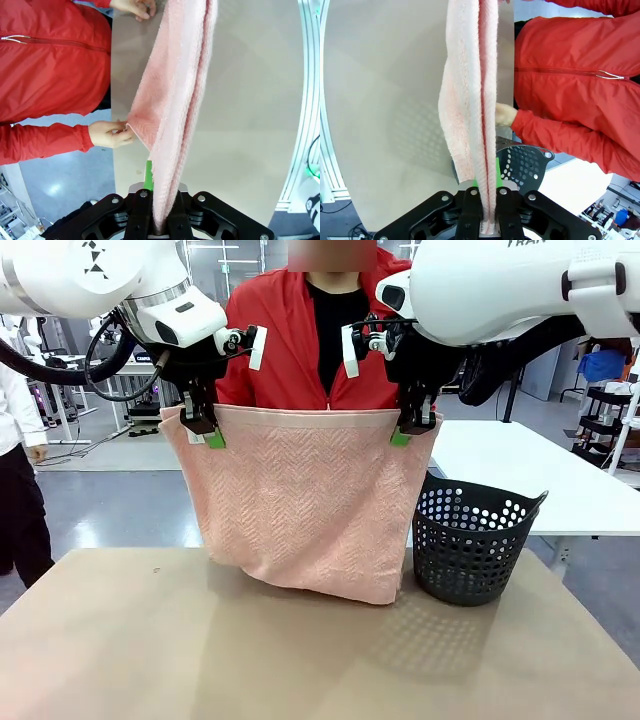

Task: Fold the towel.
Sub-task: Release the end of the 100 cm Hotel Towel you were holding.

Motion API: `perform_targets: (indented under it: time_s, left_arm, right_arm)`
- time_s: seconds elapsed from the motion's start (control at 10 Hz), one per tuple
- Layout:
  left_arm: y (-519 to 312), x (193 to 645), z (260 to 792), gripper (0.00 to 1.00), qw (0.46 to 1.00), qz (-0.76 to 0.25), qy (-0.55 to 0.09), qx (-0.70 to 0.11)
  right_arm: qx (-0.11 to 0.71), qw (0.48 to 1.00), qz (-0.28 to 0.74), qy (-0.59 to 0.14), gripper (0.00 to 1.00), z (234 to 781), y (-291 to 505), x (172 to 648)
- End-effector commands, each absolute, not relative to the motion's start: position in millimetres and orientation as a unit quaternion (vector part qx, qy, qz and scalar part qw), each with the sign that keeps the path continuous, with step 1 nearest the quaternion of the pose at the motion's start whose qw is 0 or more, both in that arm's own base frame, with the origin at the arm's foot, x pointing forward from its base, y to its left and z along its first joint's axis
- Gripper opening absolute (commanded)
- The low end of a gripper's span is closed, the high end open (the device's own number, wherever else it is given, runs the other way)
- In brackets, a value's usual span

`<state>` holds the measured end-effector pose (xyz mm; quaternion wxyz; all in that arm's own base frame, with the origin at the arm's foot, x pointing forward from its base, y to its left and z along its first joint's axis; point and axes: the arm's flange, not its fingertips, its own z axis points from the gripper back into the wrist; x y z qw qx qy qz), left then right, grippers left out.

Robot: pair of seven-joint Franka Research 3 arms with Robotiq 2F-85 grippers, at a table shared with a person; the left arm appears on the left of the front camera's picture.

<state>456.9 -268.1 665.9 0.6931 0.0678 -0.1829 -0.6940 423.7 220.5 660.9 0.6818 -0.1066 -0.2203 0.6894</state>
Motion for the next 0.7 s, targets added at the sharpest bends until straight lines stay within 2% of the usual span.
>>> perform_targets:
  time_s: [0.0,0.6]
  left_arm:
    - [-267.9,457.1,669.2,0.0,0.691,-0.696,-0.184,0.071]
    - [-267.9,457.1,669.2,0.0,0.691,-0.696,-0.184,0.071]
  right_arm:
    - [-0.111,0.681,0.689,-0.221,0.0,664.0,218.1,422.6]
    - [-0.111,0.681,0.689,-0.221,0.0,664.0,218.1,422.6]
